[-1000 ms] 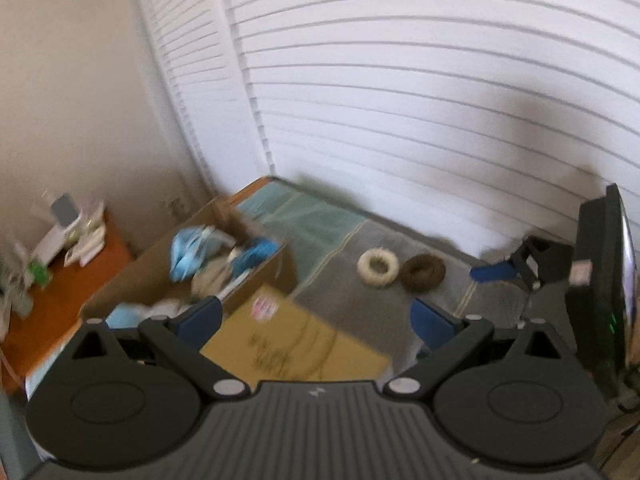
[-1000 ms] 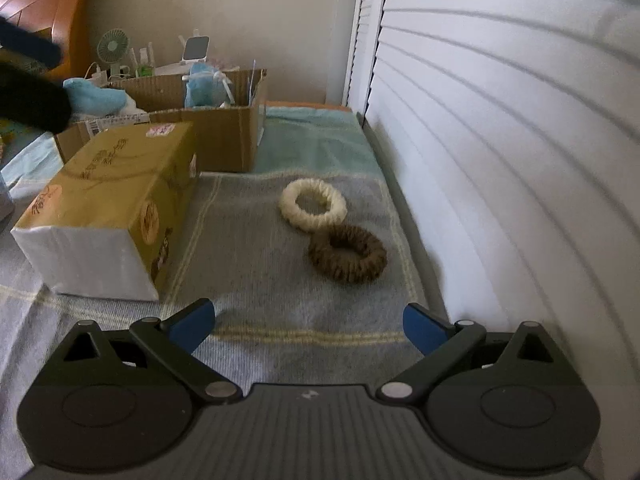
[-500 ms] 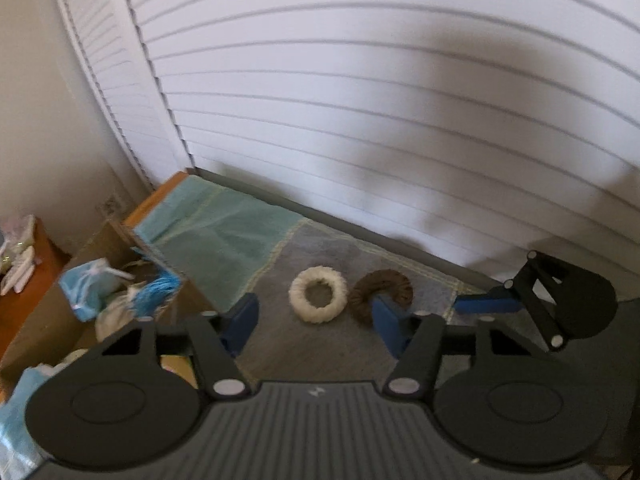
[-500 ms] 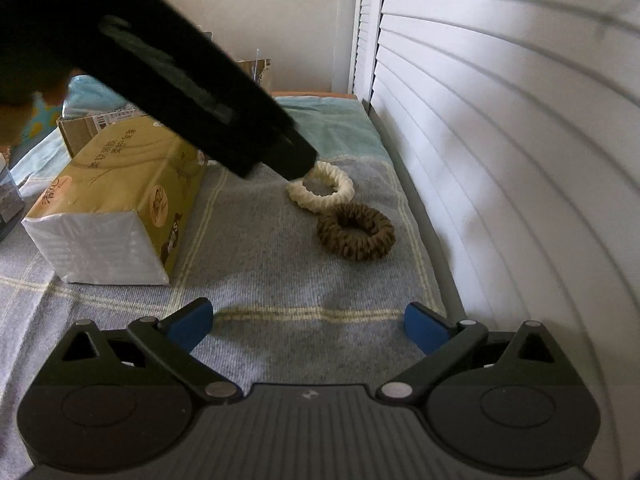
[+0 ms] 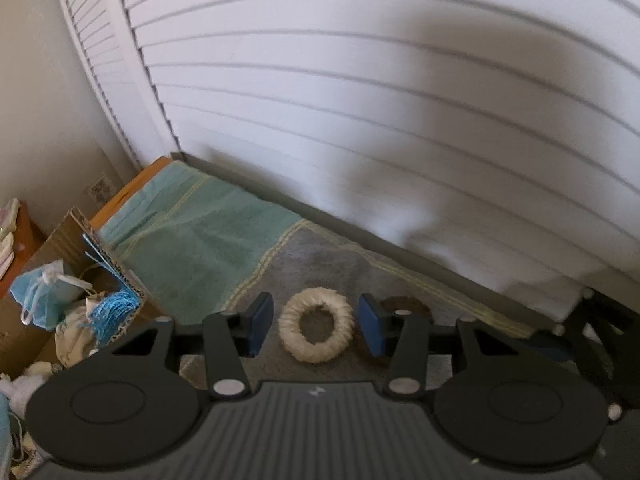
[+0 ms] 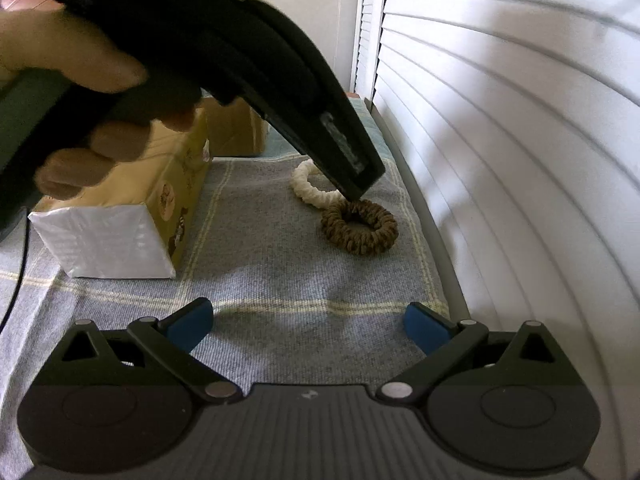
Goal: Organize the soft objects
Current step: 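Grasp the white braided ring with the left gripper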
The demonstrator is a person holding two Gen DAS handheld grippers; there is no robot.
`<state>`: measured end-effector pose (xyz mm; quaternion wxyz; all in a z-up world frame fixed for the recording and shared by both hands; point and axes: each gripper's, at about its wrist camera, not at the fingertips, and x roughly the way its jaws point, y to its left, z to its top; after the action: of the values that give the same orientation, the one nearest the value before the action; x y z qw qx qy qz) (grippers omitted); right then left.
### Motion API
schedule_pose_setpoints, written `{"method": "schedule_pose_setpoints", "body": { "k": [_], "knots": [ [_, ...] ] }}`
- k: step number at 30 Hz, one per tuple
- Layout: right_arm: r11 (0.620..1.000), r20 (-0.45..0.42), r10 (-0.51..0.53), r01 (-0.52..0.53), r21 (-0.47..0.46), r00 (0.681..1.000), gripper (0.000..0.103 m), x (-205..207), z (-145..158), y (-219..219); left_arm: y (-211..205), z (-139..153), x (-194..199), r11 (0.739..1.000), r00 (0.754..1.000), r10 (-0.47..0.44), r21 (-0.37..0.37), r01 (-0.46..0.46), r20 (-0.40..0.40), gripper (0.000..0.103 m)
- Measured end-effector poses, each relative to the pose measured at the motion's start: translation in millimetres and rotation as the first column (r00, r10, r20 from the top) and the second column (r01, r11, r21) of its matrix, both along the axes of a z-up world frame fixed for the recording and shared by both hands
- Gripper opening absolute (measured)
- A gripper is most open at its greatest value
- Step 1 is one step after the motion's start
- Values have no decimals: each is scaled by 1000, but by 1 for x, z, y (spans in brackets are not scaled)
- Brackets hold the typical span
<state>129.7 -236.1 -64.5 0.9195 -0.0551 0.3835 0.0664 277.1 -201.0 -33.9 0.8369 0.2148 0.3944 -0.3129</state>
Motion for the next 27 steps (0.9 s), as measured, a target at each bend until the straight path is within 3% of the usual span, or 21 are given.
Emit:
{"method": "schedule_pose_setpoints", "body": {
  "k": [8,16,27],
  "knots": [
    [1000,4,4,-4,1,1000,103,-2,-1,-1,-4,-10,7,999,999,34,3,-34,-6,47],
    [1000,5,3,-3,1,1000,103,-2,-2,-1,6,-5,6,997,997,73,7,-72,-11,55],
    [1000,6,3,-3,1,1000,103,-2,-2,0,-1,-16,3,996,996,88,24,-87,-33,49]
  ]
}}
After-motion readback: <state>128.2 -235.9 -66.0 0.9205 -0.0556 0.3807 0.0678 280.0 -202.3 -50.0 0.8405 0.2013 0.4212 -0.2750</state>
